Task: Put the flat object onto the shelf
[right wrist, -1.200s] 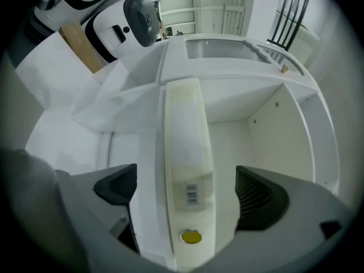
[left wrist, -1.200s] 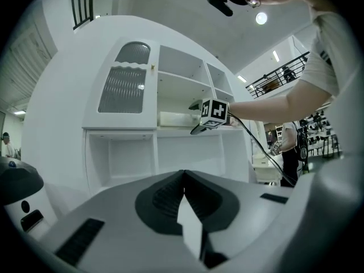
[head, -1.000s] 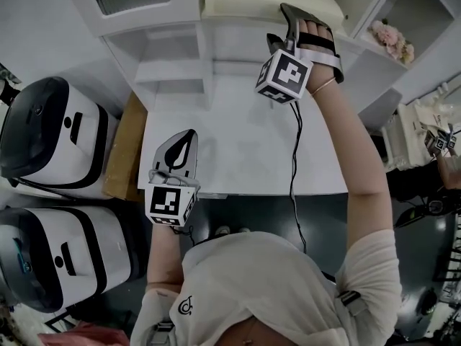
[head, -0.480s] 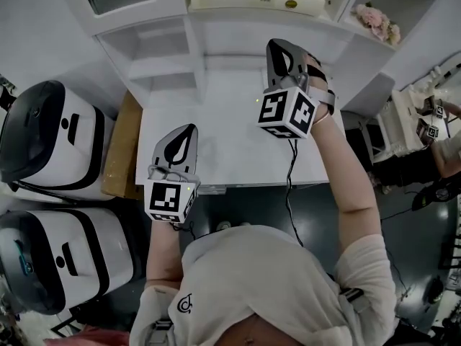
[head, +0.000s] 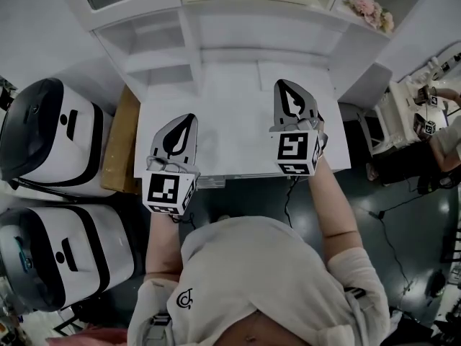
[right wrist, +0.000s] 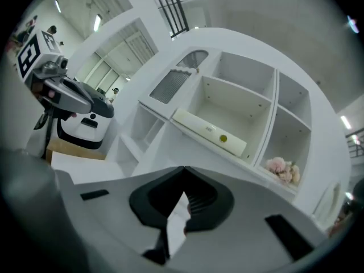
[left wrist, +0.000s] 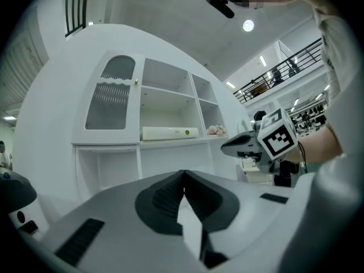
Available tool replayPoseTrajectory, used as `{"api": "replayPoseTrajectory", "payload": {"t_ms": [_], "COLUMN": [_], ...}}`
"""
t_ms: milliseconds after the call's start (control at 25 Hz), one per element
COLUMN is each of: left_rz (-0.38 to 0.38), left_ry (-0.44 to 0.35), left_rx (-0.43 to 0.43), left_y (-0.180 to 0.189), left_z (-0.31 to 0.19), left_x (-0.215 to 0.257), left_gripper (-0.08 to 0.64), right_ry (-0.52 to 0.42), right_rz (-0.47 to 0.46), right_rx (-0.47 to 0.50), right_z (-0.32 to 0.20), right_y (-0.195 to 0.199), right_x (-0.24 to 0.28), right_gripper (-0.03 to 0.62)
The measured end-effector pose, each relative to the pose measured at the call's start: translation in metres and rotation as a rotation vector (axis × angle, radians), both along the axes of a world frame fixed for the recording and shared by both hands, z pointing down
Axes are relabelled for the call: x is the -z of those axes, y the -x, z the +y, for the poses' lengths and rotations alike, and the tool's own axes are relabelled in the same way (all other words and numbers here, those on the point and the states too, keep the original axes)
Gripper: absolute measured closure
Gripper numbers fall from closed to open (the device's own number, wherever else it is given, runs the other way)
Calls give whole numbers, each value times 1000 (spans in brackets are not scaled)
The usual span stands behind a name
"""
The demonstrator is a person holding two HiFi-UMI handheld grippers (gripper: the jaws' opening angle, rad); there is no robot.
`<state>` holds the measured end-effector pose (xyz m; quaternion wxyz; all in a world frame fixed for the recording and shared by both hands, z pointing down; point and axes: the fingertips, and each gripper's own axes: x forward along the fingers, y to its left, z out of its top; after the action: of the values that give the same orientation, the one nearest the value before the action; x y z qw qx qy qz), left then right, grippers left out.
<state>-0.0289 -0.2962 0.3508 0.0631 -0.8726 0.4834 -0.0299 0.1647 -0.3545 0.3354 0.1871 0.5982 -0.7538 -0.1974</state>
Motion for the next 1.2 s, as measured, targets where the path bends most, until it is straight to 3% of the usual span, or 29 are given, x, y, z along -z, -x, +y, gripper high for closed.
{"api": "replayPoseTrajectory", "payload": {"t_ms": [560,840,1200], "left_rz": [0,17,18], "left_ry": [-16,-17,-34], "left_rx": [-26,-11,-23], "left_y": [-20,-19,-25], "left_z": [1,-5,-10], "left_x": [5,7,14], "left_gripper": [548,548,548], "right_ry": [76,77,42], "right_rz": [-351,-420,-410], "right_rx": [120,170,182], "right_z": [54,51,47], "right_y": [0,3,0], "right_x": [-32,-21,-2], "right_gripper": [588,588,588]}}
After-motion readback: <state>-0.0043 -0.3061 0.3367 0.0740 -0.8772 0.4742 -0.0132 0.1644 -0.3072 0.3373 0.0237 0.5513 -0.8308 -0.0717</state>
